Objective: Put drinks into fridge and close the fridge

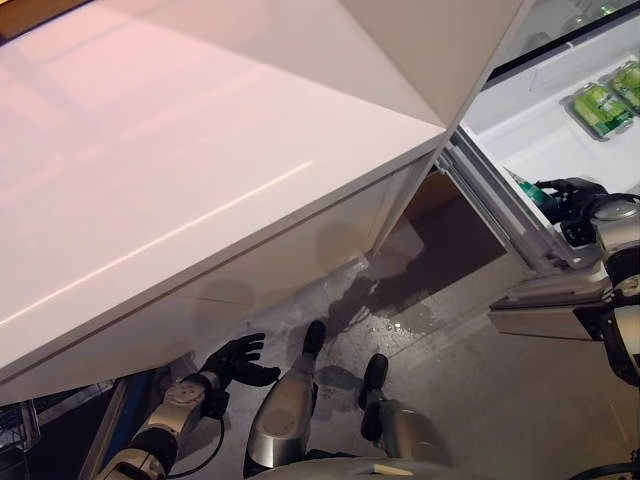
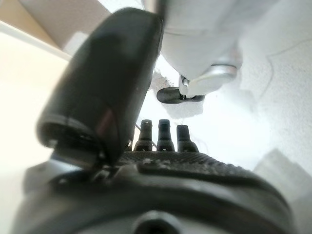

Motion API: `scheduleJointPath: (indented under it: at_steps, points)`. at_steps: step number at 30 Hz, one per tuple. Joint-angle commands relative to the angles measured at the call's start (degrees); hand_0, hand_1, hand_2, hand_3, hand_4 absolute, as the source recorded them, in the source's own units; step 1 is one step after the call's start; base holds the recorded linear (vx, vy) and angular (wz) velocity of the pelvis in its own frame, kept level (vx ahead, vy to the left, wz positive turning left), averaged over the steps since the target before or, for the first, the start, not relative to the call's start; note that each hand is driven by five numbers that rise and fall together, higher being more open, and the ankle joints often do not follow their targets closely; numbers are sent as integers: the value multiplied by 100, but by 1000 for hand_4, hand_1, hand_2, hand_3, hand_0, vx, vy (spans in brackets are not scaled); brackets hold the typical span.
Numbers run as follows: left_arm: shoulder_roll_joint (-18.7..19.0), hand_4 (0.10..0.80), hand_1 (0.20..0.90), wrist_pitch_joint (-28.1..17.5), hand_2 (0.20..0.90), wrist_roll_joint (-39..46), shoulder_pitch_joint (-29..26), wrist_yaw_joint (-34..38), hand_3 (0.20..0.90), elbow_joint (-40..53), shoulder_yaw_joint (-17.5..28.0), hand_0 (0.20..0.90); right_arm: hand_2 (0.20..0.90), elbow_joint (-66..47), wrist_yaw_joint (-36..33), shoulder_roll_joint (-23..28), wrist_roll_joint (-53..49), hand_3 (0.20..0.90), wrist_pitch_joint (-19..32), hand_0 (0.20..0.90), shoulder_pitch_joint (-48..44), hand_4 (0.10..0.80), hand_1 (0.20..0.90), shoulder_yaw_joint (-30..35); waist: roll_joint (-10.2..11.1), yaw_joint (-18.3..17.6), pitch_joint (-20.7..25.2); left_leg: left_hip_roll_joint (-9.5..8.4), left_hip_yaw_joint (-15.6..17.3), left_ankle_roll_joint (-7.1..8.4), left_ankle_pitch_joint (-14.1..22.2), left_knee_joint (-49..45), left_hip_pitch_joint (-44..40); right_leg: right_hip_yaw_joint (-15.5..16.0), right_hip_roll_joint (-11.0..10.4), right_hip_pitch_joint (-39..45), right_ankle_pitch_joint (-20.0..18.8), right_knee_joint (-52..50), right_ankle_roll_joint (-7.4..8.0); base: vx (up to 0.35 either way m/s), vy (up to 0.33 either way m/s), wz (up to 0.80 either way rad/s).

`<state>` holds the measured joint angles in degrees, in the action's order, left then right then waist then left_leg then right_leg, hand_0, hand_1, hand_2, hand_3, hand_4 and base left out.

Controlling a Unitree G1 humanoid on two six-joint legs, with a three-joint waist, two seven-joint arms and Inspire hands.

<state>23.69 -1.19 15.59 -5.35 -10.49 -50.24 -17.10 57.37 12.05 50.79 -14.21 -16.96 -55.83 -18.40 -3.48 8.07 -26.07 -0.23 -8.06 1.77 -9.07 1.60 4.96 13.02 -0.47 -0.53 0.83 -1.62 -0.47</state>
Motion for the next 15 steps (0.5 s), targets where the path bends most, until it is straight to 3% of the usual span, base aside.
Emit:
scheduleJointPath:
  at_steps: [1, 4, 8, 12, 15]
  points:
    - [97, 800, 900, -211, 900, -280, 497, -16, 900, -19, 169, 900, 900, -1909, -674, 221, -2030, 900, 1323, 900, 137, 800, 900, 296, 265, -44, 505, -427, 542, -332, 1093, -569, -121, -135, 49, -287, 466, -706, 13, 13, 33, -11]
    - [18, 800, 900, -270, 900, -442, 591, -5, 900, -188, 276, 900, 900, -2826, -1145, 124, -2540, 900, 1955, 900, 556, 800, 900, 1049, 343, -158, 663, -428, 566, -341, 1137, -492, -234, -208, 72, -208, 476, -653, 58, 7, 23, -5]
    - [-168, 800, 900, -371, 900, -717, 720, 88, 900, -587, 423, 900, 900, -4468, -2183, -172, -2134, 900, 2569, 900, 1538, 800, 900, 2074, 433, -438, 994, -436, 640, -366, 1159, -359, -401, -397, 110, -117, 442, -549, 124, 21, 50, -13]
    - [-361, 800, 900, -505, 900, -848, 767, 173, 900, -941, 455, 900, 900, -5275, -2879, -519, -1808, 900, 3527, 900, 2408, 800, 900, 2811, 452, -675, 1295, -444, 795, -404, 1279, -350, -578, -595, 124, -24, 451, -496, 179, 29, 67, -28]
    - [-492, 800, 900, -524, 900, -936, 713, 207, 900, -1132, 421, 900, 900, -5205, -3395, -897, -2042, 900, 4229, 900, 2856, 800, 900, 3210, 453, -784, 1490, -457, 915, -438, 1413, -424, -688, -710, 107, 77, 464, -457, 211, 59, 40, -33]
